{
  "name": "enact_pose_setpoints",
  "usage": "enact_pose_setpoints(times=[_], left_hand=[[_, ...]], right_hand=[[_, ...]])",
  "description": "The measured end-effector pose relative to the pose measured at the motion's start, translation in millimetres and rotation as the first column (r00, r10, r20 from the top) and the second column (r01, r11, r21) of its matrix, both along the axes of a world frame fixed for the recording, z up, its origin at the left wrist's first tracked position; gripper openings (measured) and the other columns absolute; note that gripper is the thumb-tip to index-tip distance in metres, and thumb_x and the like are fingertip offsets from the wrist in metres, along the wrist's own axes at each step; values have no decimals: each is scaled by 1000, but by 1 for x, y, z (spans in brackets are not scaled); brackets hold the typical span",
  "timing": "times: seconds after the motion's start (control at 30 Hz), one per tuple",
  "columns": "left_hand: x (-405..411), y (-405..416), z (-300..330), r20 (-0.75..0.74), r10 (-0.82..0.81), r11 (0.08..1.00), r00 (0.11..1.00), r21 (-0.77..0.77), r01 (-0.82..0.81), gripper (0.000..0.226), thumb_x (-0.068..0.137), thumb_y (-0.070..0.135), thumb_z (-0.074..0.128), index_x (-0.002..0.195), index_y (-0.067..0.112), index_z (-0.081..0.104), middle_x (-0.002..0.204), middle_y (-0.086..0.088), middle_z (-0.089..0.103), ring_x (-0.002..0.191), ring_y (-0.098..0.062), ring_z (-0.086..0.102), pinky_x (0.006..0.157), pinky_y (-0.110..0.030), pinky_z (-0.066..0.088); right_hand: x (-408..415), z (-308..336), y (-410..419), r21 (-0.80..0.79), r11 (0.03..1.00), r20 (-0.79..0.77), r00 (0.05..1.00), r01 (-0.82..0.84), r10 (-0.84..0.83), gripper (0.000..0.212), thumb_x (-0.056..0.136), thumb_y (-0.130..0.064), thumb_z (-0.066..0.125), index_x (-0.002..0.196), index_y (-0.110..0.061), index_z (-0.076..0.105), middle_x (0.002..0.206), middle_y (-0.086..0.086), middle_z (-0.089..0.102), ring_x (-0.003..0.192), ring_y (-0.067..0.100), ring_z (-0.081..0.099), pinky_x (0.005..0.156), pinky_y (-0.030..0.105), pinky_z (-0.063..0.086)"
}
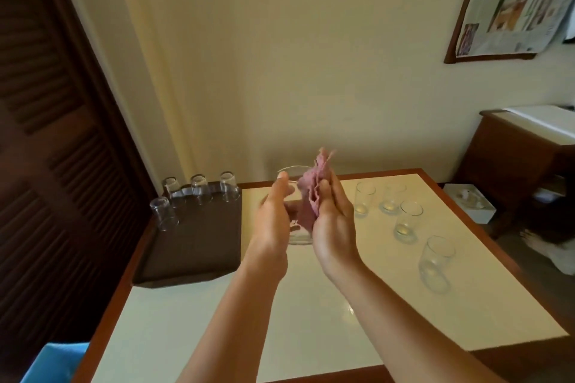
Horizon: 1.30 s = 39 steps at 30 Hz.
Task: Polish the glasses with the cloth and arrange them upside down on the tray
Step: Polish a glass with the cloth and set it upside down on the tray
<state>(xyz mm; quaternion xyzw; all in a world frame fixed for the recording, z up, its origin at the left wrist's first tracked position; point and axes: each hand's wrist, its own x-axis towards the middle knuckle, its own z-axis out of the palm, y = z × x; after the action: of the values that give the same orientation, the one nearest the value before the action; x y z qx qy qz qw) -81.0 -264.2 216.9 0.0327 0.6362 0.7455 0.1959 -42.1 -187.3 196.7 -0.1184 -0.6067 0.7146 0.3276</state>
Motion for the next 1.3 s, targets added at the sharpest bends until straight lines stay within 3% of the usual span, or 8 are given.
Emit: enact_pose_setpoints(times=[0.2,0.37,0.47,0.67,0.93,1.03,1.1,1.3], left_hand=[[-6,7,17,21,173,975,985,140,-174,52,96,57,66,118,11,66,103,-14,78,87,-21,79,75,-37,59],[8,31,17,-22,-58,996,998,61,59,51,107,50,48,101,10,78,90,-6,78,90,-22,76,85,-40,58],[-2,47,21,-50,85,983,995,169,-75,43,105,41,57,99,1,69,87,-13,54,64,-14,62,53,-26,51],[5,81,26,-34,5,998,999,70,-3,51,104,48,49,120,8,76,99,-8,78,93,-23,70,83,-39,52],[13,106,32,-114,203,978,972,63,-197,48,102,56,56,106,11,73,98,-9,80,81,-24,78,82,-44,62],[22,115,29,-173,121,992,977,-21,-127,76,84,74,62,110,4,69,109,-14,73,87,-25,67,79,-42,53],[11,116,23,-204,224,975,953,32,-222,107,66,81,77,128,-4,59,125,-31,63,105,-38,70,84,-49,60],[9,102,24,-104,201,978,974,84,-193,36,101,38,57,88,10,75,77,-5,71,74,-18,66,74,-36,49]], right_hand=[[26,-14,-26,426,905,6,1000,0,-3,56,103,-36,37,155,-50,25,155,-12,48,139,8,50,110,43,49],[-9,19,35,274,961,14,999,42,-47,44,109,-31,41,150,-45,43,132,-20,64,116,0,65,102,40,55],[6,8,34,438,899,5,1000,9,-12,45,108,-36,38,152,-45,39,141,-19,59,122,2,62,101,41,56],[-16,19,92,17,998,-12,998,-66,66,38,106,-41,40,142,-44,54,129,-6,69,118,20,69,93,39,58],[-2,1,99,39,990,-74,988,-136,139,41,103,-43,38,143,-48,50,128,-3,70,112,18,70,91,38,59],[-21,24,124,-85,995,-7,998,-58,57,33,107,-39,39,126,-35,65,101,1,72,81,16,69,66,27,57],[-5,17,110,70,996,-7,998,-61,62,33,104,-45,41,129,-37,62,109,-2,73,95,15,70,83,38,58],[-16,20,107,196,973,-11,992,-122,126,41,108,-35,39,147,-46,46,116,-32,62,102,-7,64,104,37,53]])
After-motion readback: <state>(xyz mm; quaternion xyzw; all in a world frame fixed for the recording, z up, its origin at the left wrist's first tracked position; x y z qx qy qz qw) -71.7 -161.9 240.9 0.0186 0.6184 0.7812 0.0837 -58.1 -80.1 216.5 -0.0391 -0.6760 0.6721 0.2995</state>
